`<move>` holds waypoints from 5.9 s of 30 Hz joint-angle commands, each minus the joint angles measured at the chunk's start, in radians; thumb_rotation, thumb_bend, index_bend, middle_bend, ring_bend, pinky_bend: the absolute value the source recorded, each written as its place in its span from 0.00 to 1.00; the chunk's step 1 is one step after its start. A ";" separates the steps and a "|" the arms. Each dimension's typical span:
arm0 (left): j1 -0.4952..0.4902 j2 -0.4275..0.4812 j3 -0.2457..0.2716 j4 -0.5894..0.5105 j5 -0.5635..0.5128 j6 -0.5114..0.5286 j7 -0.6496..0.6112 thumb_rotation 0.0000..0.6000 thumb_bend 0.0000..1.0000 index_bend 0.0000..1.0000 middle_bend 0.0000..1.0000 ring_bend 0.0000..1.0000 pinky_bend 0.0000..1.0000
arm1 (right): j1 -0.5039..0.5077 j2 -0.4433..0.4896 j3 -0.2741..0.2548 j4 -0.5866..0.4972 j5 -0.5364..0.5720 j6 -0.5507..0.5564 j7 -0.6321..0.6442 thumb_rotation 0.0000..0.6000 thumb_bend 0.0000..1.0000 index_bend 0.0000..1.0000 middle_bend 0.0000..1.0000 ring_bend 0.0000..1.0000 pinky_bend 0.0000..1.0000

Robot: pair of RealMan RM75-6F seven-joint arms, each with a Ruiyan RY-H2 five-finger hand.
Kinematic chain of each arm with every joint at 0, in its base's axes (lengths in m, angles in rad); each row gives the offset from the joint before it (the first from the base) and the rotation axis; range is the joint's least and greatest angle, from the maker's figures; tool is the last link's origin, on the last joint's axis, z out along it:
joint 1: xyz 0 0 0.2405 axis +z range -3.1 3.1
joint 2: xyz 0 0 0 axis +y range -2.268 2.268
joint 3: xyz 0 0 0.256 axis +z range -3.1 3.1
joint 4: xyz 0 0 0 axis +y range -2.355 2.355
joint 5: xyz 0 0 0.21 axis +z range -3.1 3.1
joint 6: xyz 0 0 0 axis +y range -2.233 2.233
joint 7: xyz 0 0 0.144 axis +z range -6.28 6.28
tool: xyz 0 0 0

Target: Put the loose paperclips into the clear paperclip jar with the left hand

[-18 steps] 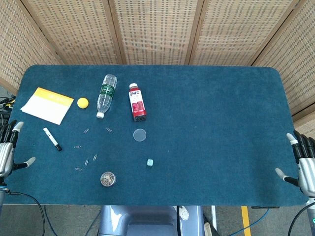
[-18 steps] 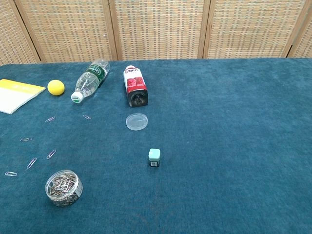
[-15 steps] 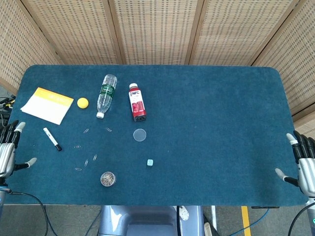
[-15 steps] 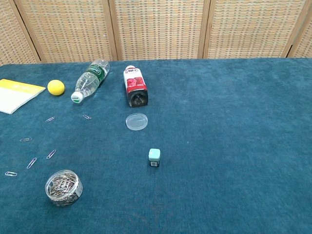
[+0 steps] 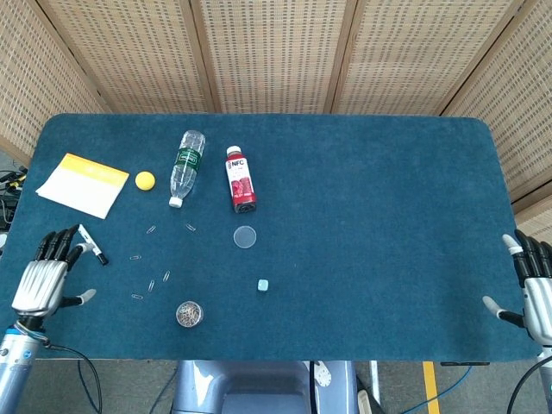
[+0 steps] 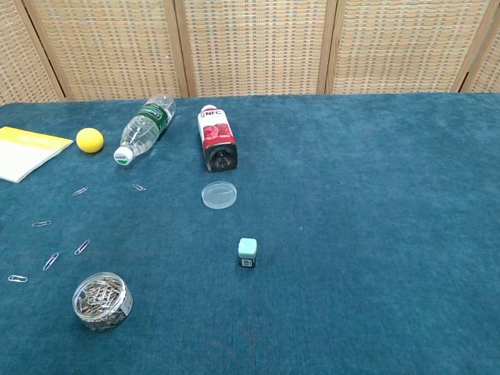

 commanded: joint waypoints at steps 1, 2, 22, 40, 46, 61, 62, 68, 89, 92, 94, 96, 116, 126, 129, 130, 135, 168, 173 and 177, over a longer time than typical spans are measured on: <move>-0.014 -0.063 0.023 0.020 -0.006 -0.054 0.007 1.00 0.21 0.43 0.00 0.00 0.00 | 0.002 0.001 -0.002 0.001 -0.002 -0.005 0.006 1.00 0.00 0.01 0.00 0.00 0.00; -0.016 -0.075 0.025 0.024 -0.006 -0.058 0.016 1.00 0.23 0.45 0.00 0.00 0.00 | 0.002 0.002 -0.003 0.001 -0.003 -0.007 0.008 1.00 0.00 0.01 0.00 0.00 0.00; -0.031 -0.215 0.027 0.114 -0.085 -0.149 0.117 1.00 0.38 0.48 0.00 0.00 0.00 | 0.006 0.016 -0.005 0.007 -0.001 -0.025 0.064 1.00 0.00 0.01 0.00 0.00 0.00; -0.040 -0.279 0.022 0.213 -0.099 -0.191 0.077 1.00 0.39 0.50 0.00 0.00 0.00 | 0.009 0.018 -0.004 0.010 0.005 -0.037 0.076 1.00 0.00 0.01 0.00 0.00 0.00; -0.043 -0.285 0.020 0.220 -0.099 -0.195 0.076 1.00 0.39 0.51 0.00 0.00 0.00 | 0.010 0.018 -0.003 0.011 0.006 -0.038 0.079 1.00 0.00 0.01 0.00 0.00 0.00; -0.043 -0.307 0.022 0.248 -0.100 -0.203 0.075 1.00 0.39 0.52 0.00 0.00 0.00 | 0.011 0.019 -0.004 0.012 0.006 -0.040 0.083 1.00 0.00 0.01 0.00 0.00 0.00; -0.044 -0.308 0.021 0.250 -0.100 -0.204 0.075 1.00 0.39 0.52 0.00 0.00 0.00 | 0.011 0.019 -0.004 0.012 0.006 -0.041 0.083 1.00 0.00 0.01 0.00 0.00 0.00; -0.045 -0.316 0.021 0.258 -0.100 -0.207 0.076 1.00 0.39 0.54 0.00 0.00 0.00 | 0.012 0.019 -0.004 0.012 0.008 -0.044 0.086 1.00 0.00 0.01 0.00 0.00 0.00; -0.038 -0.301 0.013 0.222 -0.086 -0.175 0.066 1.00 0.42 0.67 0.00 0.00 0.00 | 0.013 0.021 -0.003 0.012 0.008 -0.044 0.094 1.00 0.00 0.01 0.00 0.00 0.00; -0.033 -0.276 0.015 0.182 -0.053 -0.143 0.045 1.00 0.43 0.68 0.00 0.00 0.00 | 0.012 0.022 -0.003 0.012 0.009 -0.044 0.096 1.00 0.00 0.01 0.00 0.00 0.00; -0.028 -0.251 0.023 0.143 -0.011 -0.109 0.024 1.00 0.44 0.68 0.00 0.00 0.00 | 0.012 0.023 -0.003 0.013 0.009 -0.043 0.098 1.00 0.00 0.01 0.00 0.00 0.00; -0.031 -0.218 0.043 0.077 0.067 -0.066 0.016 1.00 0.44 0.68 0.00 0.00 0.00 | 0.011 0.024 -0.002 0.013 0.010 -0.043 0.101 1.00 0.00 0.01 0.00 0.00 0.00; -0.092 -0.243 0.095 -0.018 0.160 -0.151 0.132 1.00 0.44 0.68 0.00 0.00 0.00 | 0.010 0.025 -0.001 0.014 0.011 -0.041 0.106 1.00 0.00 0.01 0.00 0.00 0.00; -0.105 -0.261 0.091 0.010 0.146 -0.171 0.073 1.00 0.32 0.23 0.00 0.00 0.00 | 0.011 0.023 -0.002 0.015 0.012 -0.044 0.103 1.00 0.00 0.01 0.00 0.00 0.00; -0.107 -0.256 0.091 0.007 0.149 -0.170 0.062 1.00 0.28 0.17 0.00 0.00 0.00 | 0.012 0.022 -0.002 0.015 0.013 -0.046 0.100 1.00 0.00 0.01 0.00 0.00 0.00; -0.107 -0.254 0.091 0.006 0.149 -0.169 0.059 1.00 0.27 0.17 0.00 0.00 0.00 | 0.012 0.022 -0.002 0.015 0.013 -0.046 0.099 1.00 0.00 0.01 0.00 0.00 0.00; -0.105 -0.218 0.067 -0.008 0.154 -0.124 0.010 1.00 0.27 0.18 0.00 0.00 0.00 | 0.011 0.022 -0.001 0.014 0.014 -0.044 0.098 1.00 0.00 0.01 0.00 0.00 0.00; -0.221 -0.285 -0.115 0.408 -0.213 -0.368 -0.061 1.00 0.37 0.50 0.00 0.00 0.00 | 0.019 0.019 0.000 0.016 0.025 -0.064 0.092 1.00 0.00 0.01 0.00 0.00 0.00; -0.231 -0.290 -0.118 0.412 -0.235 -0.389 -0.041 1.00 0.37 0.50 0.00 0.00 0.00 | 0.019 0.018 0.001 0.016 0.026 -0.063 0.090 1.00 0.00 0.01 0.00 0.00 0.00; -0.230 -0.301 -0.112 0.419 -0.245 -0.400 -0.037 1.00 0.37 0.50 0.00 0.00 0.00 | 0.019 0.018 0.000 0.016 0.027 -0.064 0.088 1.00 0.00 0.01 0.00 0.00 0.00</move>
